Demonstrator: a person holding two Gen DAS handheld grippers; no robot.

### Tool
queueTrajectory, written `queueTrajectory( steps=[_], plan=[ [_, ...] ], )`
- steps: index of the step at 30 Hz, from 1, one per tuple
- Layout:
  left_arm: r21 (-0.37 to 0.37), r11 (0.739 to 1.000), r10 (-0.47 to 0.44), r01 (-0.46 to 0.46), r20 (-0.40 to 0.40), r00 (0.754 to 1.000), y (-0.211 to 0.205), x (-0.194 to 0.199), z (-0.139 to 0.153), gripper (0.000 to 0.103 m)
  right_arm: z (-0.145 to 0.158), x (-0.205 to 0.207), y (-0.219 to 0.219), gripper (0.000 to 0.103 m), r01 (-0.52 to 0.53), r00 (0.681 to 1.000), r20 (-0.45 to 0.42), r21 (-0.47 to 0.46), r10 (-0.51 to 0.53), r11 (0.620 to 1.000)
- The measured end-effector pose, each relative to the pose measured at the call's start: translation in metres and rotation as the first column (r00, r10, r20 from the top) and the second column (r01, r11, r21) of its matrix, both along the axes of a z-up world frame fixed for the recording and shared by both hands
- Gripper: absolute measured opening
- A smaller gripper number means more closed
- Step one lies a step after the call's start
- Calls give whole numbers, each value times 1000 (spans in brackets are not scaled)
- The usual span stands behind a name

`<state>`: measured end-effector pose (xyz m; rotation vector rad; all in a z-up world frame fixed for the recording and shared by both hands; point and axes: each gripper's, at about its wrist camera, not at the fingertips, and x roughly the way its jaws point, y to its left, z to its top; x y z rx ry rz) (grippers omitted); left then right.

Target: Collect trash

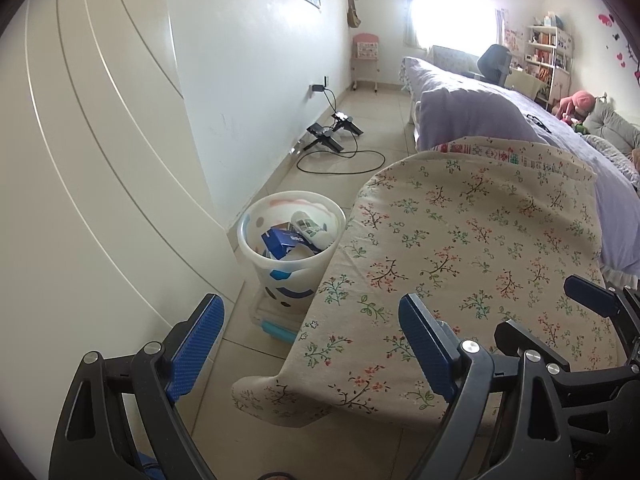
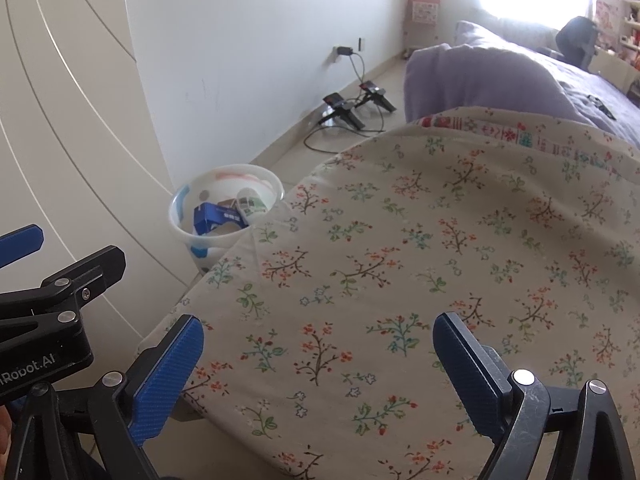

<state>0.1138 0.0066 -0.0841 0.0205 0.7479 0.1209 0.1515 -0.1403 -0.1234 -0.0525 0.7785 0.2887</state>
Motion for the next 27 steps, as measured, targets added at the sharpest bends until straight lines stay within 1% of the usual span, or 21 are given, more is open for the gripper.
queueTrajectory(
  steps=[5, 9, 27],
  plan=[
    [-3, 1000, 0, 0, 1, 1000, 0, -1, 0, 91, -1, 1, 0, 96, -6, 1000, -13, 26, 7, 1000],
    [-4, 1000, 2, -2, 3, 1000, 0, -1, 1, 91, -1, 1, 2, 96, -8, 1000, -9, 14, 8, 1000],
    [-8, 1000, 5, -5, 0, 1000, -2, -2, 1, 91, 1, 0, 2, 96, -9, 1000, -7, 15, 9, 1000]
  ],
)
